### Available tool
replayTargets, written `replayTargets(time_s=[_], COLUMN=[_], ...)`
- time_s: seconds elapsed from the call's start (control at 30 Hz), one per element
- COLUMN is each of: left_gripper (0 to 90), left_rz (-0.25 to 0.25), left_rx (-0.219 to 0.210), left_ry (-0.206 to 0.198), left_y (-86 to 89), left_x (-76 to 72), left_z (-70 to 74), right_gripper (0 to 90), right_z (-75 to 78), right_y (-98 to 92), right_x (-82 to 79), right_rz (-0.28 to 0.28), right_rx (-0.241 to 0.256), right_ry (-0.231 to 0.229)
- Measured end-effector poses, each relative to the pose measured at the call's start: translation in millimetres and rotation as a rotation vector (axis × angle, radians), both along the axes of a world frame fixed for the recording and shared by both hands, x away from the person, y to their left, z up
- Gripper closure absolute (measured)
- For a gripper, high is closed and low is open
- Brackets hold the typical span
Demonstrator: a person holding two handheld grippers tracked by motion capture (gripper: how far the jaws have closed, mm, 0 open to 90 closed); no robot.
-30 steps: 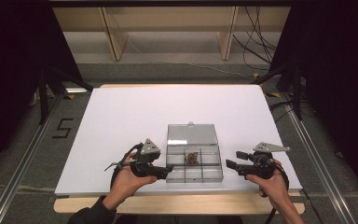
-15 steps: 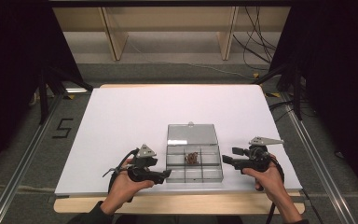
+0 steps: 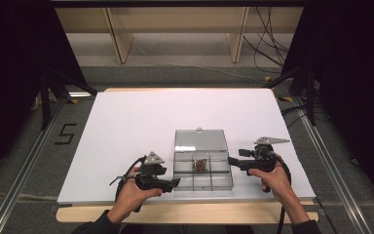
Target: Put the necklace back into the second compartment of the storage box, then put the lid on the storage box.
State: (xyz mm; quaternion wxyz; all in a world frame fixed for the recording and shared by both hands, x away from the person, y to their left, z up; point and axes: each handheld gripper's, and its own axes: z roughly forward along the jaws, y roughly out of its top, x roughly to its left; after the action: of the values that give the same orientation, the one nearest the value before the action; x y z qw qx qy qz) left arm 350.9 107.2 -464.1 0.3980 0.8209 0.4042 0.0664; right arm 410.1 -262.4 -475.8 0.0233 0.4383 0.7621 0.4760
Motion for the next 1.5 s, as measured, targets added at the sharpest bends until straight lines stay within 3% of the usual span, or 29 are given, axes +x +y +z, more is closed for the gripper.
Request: replayTargets(time_s=[0.03,0.2,0.23,0.27,0.3,0.33,0.47,0.53,0.57,0.6,0.63,0.73,0.8,0.83,0.87,0.9,0.97,1.07,1.17,1.27,1.5], left_gripper=[33.3,34.7,35.3,36.4,36.4,39.4,43.4,44.6,45.8,47.6,49.3,53.1,56.1,56.1,56.1,56.3,56.3,55.3,55.5,55.5,55.2], left_rz=[0.005,0.006,0.005,0.005,-0.010,-0.007,-0.026,-0.026,-0.025,-0.041,-0.040,-0.039,-0.041,-0.047,-0.046,-0.055,-0.052,-0.041,-0.046,-0.046,-0.051], left_rx=[0.000,0.000,-0.003,-0.003,0.007,0.006,0.001,-0.005,-0.013,0.001,-0.003,-0.006,-0.008,-0.006,-0.004,-0.002,-0.005,-0.013,0.000,0.001,0.013], left_ry=[0.003,0.000,0.004,0.004,0.008,-0.003,-0.002,-0.006,-0.013,-0.019,-0.021,-0.024,-0.032,-0.030,-0.031,-0.027,-0.026,-0.035,-0.036,-0.037,-0.045], left_y=[0.0,0.4,-0.4,-0.4,-0.1,-1.2,-1.2,-1.9,-3.0,-2.5,-3.4,-5.1,-5.7,-5.8,-5.7,-4.4,-4.4,-6.3,-5.7,-5.9,-6.4], left_x=[0.6,1.0,0.8,0.8,0.8,0.2,0.9,0.5,-0.2,-0.4,-1.1,-2.7,-3.6,-3.7,-3.3,-2.7,-2.8,-3.4,-3.4,-3.4,-3.5], left_z=[0.2,-1.7,-4.1,-4.1,-4.6,-6.3,-7.7,-8.5,-8.8,-8.3,-8.4,-8.6,-8.2,-7.8,-7.9,-8.0,-8.2,-9.8,-9.4,-9.4,-9.1], right_gripper=[26.1,26.1,26.1,26.1,26.1,26.2,26.5,26.4,26.5,26.4,26.5,26.6,26.5,26.6,26.6,26.9,26.9,27.1,27.1,27.4,28.8], right_z=[-0.8,0.3,1.9,1.9,1.0,2.0,-1.0,-2.2,-2.5,-4.5,-4.2,-6.3,-4.6,-6.2,-4.1,-2.7,-3.4,-5.0,-6.0,-7.0,-10.6], right_y=[0.5,3.8,6.7,6.7,4.9,7.9,8.4,8.1,10.1,8.2,8.7,7.8,9.1,8.2,9.2,10.1,11.1,11.7,18.1,17.6,21.6], right_x=[4.6,9.9,9.3,9.3,13.4,13.3,18.2,20.4,19.8,22.7,22.7,25.9,25.8,29.3,28.7,29.4,30.0,33.6,34.1,37.6,42.0], right_rz=[0.016,0.017,0.011,0.011,0.016,0.017,0.024,0.023,0.017,0.030,0.019,0.026,0.021,0.031,0.019,0.019,0.028,0.024,0.027,0.044,0.055], right_rx=[-0.007,-0.012,0.020,0.020,-0.017,0.019,0.026,0.007,0.029,0.018,0.015,0.030,0.027,0.020,0.025,0.023,0.037,-0.002,0.034,0.012,0.031], right_ry=[-0.025,-0.033,0.007,0.007,-0.025,0.016,-0.015,-0.007,0.024,-0.010,0.017,0.007,0.034,-0.010,0.023,0.029,0.029,0.006,0.041,0.030,0.052])
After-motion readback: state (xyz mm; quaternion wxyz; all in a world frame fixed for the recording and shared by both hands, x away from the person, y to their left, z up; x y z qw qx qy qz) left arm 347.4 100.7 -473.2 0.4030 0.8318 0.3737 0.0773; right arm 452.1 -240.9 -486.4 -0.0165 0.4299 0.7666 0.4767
